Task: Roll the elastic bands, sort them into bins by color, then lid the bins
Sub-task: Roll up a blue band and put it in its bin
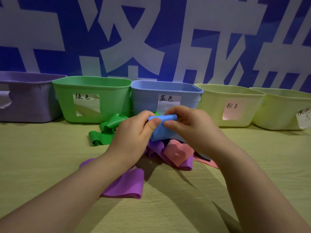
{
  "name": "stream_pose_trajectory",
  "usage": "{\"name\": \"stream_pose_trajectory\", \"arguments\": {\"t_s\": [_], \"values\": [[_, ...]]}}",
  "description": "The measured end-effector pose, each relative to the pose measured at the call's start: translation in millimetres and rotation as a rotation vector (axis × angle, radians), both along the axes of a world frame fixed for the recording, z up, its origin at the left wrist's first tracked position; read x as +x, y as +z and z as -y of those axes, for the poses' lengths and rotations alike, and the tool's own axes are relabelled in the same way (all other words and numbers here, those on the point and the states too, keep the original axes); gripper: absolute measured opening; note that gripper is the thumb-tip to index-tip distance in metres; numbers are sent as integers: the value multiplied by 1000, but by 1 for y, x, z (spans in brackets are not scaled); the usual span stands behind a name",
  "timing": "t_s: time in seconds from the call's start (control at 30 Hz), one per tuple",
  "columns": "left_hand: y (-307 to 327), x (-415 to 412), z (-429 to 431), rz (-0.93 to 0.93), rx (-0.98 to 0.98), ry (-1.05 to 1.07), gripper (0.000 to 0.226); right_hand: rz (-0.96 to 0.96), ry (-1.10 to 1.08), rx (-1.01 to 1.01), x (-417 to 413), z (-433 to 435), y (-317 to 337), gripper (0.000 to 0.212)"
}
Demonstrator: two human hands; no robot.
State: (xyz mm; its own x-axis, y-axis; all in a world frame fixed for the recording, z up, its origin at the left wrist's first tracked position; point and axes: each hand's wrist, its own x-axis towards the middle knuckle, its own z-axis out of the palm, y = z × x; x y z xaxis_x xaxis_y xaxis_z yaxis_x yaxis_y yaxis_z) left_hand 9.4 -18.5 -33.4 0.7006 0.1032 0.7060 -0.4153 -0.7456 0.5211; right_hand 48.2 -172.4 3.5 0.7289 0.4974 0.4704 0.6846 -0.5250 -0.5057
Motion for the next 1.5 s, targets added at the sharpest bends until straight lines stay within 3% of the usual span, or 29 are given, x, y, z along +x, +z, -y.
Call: {"name": "stream_pose_trajectory", "arguments": {"t_s": [0.23,0.4,0.7,0.97,1.07,1.17,1.27,1.5], "values": [[0,-2,1,25,7,-4,13,-46,-18,-30,-1,1,2,6],[1,-1,-3,33,29,32,8,-107,35,95,-1,0,-1,35],[1,-4,2,78,-4,39,27,-83,-5,49,2,0,0,2],[1,-3,0,120,82,50,23,-221,20,21,-3,1,3,17],[2,-2,-1,115,55,35,19,-199,44,104,-1,0,1,10],[2,-2,-1,114,31,36,17,-130,46,132,0,-1,-2,25],[2,-3,1,120,17,1,16,-76,30,87,1,-1,-2,17],[1,0,-2,114,31,-39,20,-302,77,56,3,-2,-3,21]]}}
